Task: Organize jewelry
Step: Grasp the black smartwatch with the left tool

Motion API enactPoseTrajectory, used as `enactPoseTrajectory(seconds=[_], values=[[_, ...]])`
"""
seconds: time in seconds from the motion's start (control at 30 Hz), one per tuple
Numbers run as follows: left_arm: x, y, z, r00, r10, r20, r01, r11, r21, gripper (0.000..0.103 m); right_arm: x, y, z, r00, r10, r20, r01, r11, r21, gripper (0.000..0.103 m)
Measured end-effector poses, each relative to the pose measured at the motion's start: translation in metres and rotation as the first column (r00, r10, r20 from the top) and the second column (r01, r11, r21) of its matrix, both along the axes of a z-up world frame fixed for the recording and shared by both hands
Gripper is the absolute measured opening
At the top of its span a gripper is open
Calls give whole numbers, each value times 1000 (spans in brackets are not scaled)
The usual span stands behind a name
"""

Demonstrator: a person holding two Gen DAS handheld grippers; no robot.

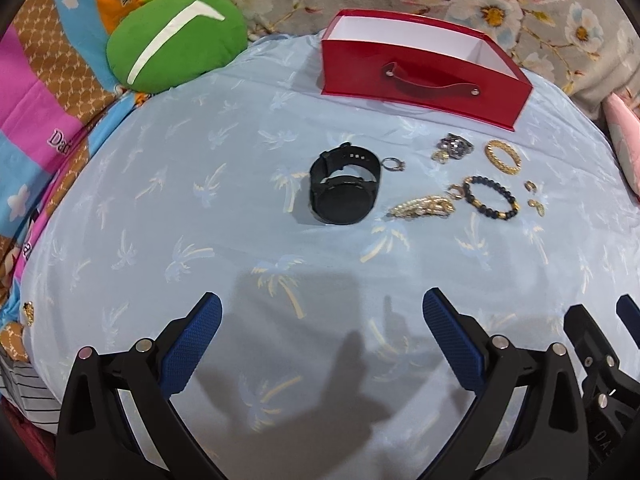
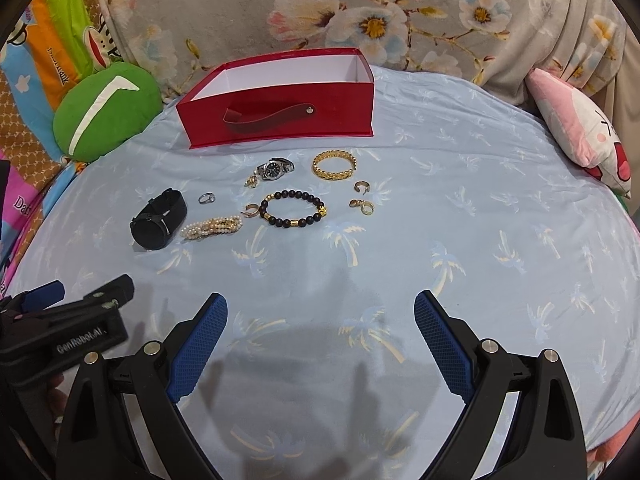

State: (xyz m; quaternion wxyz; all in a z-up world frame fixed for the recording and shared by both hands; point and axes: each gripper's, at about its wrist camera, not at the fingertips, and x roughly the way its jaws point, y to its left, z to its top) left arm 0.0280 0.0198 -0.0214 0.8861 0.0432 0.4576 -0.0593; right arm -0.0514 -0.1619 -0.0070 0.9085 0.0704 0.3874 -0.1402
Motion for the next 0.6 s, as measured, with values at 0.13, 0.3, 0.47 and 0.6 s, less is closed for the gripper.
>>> enactPoseTrajectory(seconds=[0.13, 0.3, 0.47, 0.6], values=[[17, 11, -6, 999, 32, -17, -32, 999, -10, 98, 13, -8, -7, 1000, 5, -25, -4, 1000, 20, 93], [47, 23, -9, 997, 62, -43, -65, 994, -87, 98, 27, -14, -16, 999, 0, -54, 2, 1000, 29, 93], [77, 17, -16, 995, 47, -83, -60, 985, -160, 98, 39, -22, -22, 997, -6, -72, 8, 999, 35, 93], [94, 0, -23, 996, 28, -88, -42, 986, -159, 98, 47, -26, -27, 996, -11, -85, 14, 999, 37, 93]])
